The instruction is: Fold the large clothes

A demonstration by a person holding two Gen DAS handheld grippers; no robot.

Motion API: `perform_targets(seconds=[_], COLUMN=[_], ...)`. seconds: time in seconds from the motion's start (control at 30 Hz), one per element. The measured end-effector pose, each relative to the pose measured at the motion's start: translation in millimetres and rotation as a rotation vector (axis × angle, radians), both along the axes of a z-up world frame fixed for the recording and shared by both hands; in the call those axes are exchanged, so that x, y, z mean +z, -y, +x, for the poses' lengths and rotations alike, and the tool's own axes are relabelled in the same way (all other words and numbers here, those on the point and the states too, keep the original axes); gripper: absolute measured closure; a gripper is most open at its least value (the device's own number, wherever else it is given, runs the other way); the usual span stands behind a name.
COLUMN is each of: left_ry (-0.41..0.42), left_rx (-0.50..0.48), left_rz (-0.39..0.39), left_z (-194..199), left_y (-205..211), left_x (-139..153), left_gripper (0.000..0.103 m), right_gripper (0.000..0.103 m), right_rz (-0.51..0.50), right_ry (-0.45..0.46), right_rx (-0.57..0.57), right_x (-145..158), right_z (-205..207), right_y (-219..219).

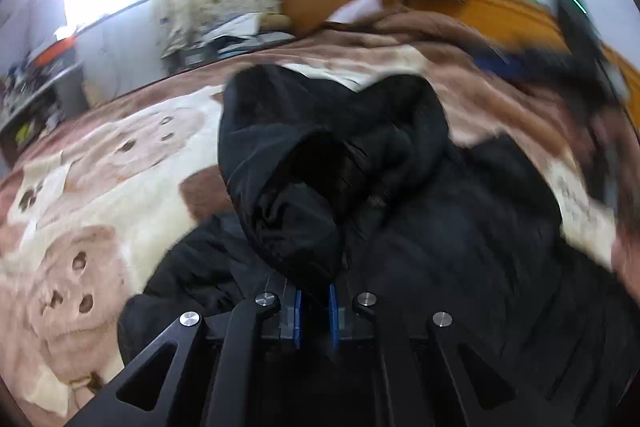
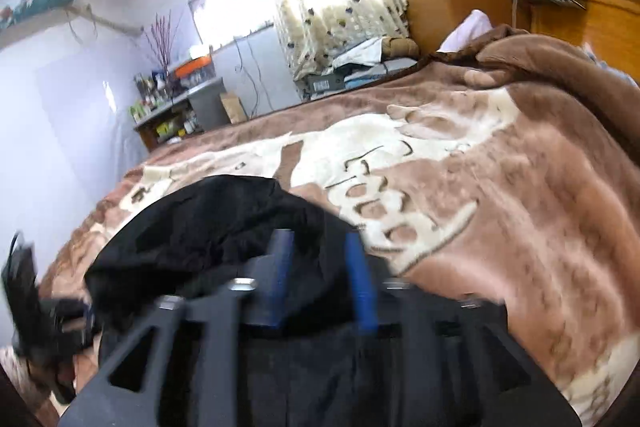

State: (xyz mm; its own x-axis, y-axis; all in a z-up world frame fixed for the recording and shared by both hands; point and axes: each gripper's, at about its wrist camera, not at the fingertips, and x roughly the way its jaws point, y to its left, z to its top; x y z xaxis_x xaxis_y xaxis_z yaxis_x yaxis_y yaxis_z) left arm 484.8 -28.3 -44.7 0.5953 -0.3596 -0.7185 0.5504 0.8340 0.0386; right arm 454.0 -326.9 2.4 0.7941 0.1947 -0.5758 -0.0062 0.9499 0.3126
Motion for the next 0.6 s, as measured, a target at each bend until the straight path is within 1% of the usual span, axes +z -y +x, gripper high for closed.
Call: perform_targets(seconds=[0.03, 0.1, 0.13, 0.17, 0.2, 0.23, 0.27, 0.3, 0.33, 0.4, 0.43, 0.47, 0.53, 0.57, 0.6], left_ry=[0.012, 0.013, 0.021, 0.022, 0.011, 0.015, 0.02, 0.025, 0.025, 0.003, 0.007, 0.015, 0.011, 0.008, 0.005], left_rx=[-0.006, -0.023, -0.023, -0.027, -0.037, -0.044, -0.051, -0.068, -0.07, -0.065, -0.065, -0.071, -0.078, -0.074, -0.069], left_rz=[0.016, 0.026, 0.035, 0.033, 0.024, 0.034, 0.045, 0.062, 0.061, 0.032, 0.032, 0.041, 0.055, 0.049, 0.041], left_z=[-3.5, -7.9, -9.0, -10.0, -10.3, -11.6, -13.6, -14.3, -14.1, -10.4, -9.2, -9.3, -11.8, -11.2, -10.9], left_y=[0.7, -1.3, -2.6, -3.5, -5.6, -6.8, -7.6, -8.6, -10.0, -13.1, -13.9, -13.4, -13.5, -15.9, -17.8], left_x=[-2.2, -7.0, -8.0, -8.1, -8.7, -10.0, -11.8, -13.7, -14.4, -14.2, -14.5, -15.6, -18.9, -19.0, -19.1], left_gripper=[0.093, 0.093, 0.093, 0.093, 0.093, 0.093, 0.093, 0.093, 0.093, 0.093, 0.093, 0.093, 0.093, 0.093, 0.093], right_gripper=[0.052, 0.052, 0.051, 0.049, 0.049, 0.048, 0.048, 0.048, 0.047, 0.047, 0.047, 0.047, 0.047, 0.053, 0.061], right_rz=[0.001, 0.005, 0.018, 0.058, 0.086, 0.063, 0.02, 0.005, 0.015, 0.076, 0.086, 0.089, 0.137, 0.142, 0.141], right_ry=[-0.014, 0.001, -0.003, -0.035, -0.086, -0.112, -0.117, -0.124, -0.157, -0.224, -0.248, -0.248, -0.307, -0.341, -0.347], right_rx=[-0.005, -0.019, 0.016, 0.058, 0.086, 0.065, 0.035, 0.049, 0.083, 0.145, 0.149, 0.156, 0.21, 0.206, 0.197], right_x=[3.2, 7.3, 7.7, 3.4, -3.0, -6.7, -10.0, -14.4, -21.8, -37.6, -47.5, -52.3, -69.0, -74.1, -76.9], right_z=[10.9, 21.9, 35.0, 46.4, 59.6, 66.3, 75.9, 83.4, 92.7, 104.1, 107.4, 106.3, 105.5, 104.8, 101.0], right_y=[1.2, 0.0, -1.5, -2.0, -2.5, -5.7, -8.0, -10.1, -12.2, -14.2, -17.5, -17.7, -24.5, -25.4, -26.5])
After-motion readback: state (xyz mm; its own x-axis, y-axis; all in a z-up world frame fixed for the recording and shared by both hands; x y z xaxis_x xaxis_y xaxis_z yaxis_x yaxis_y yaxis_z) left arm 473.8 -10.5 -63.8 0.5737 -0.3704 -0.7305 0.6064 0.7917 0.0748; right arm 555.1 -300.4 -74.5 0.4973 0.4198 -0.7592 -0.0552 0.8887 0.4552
